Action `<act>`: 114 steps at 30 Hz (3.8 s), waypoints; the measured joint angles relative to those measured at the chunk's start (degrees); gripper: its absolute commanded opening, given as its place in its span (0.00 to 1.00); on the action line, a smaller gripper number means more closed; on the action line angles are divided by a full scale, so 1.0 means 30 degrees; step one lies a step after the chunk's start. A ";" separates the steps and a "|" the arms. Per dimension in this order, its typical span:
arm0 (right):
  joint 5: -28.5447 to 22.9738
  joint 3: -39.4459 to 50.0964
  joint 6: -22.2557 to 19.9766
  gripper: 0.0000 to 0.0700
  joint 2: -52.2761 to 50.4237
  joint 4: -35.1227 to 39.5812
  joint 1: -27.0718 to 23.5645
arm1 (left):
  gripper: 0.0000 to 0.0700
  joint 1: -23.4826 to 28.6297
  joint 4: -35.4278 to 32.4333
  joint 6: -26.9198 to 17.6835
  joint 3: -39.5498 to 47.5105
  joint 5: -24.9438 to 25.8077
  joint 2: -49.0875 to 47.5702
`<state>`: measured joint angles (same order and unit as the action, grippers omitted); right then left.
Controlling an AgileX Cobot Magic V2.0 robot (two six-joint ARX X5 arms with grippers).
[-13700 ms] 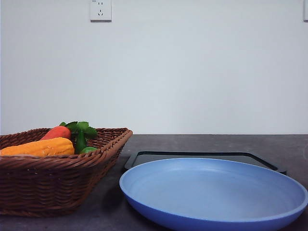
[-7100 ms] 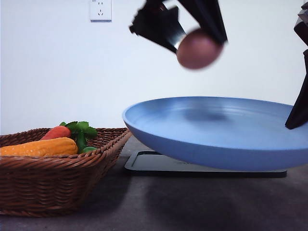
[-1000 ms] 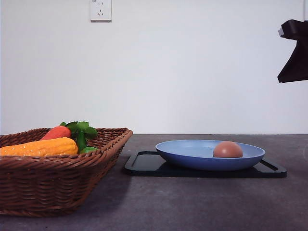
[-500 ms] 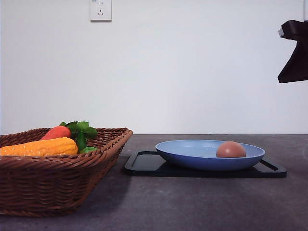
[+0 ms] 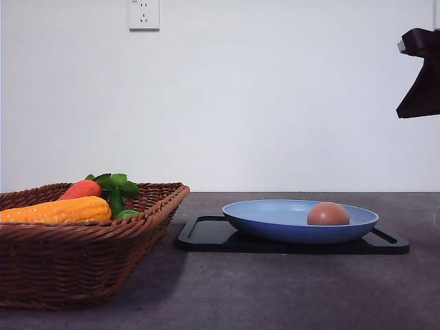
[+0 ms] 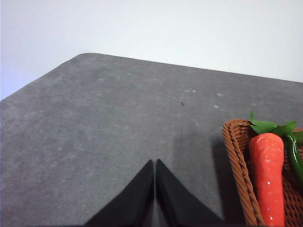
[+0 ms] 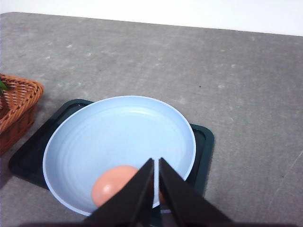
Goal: Transfer egg from basket to plate and serve
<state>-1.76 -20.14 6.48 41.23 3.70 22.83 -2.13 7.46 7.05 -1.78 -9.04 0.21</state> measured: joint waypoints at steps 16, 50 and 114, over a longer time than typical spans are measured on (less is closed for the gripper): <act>-0.3894 0.1122 -0.2099 0.00 -0.7762 0.0058 -0.2501 | 0.00 0.0000 -0.0007 0.0000 0.0000 0.0000 0.0000; 0.2055 0.6411 -0.0554 0.00 -1.3624 -0.3286 -0.6886 | 0.00 0.0000 -0.0080 0.0000 0.0000 0.0007 0.0000; 0.2055 0.6411 -0.0517 0.00 -1.3624 -0.3292 -0.6886 | 0.00 0.0000 -0.0117 0.0000 0.0000 0.0000 0.0000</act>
<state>4.40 -0.91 4.93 0.36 -6.17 2.17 -2.13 7.11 7.05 -1.78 -9.04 0.21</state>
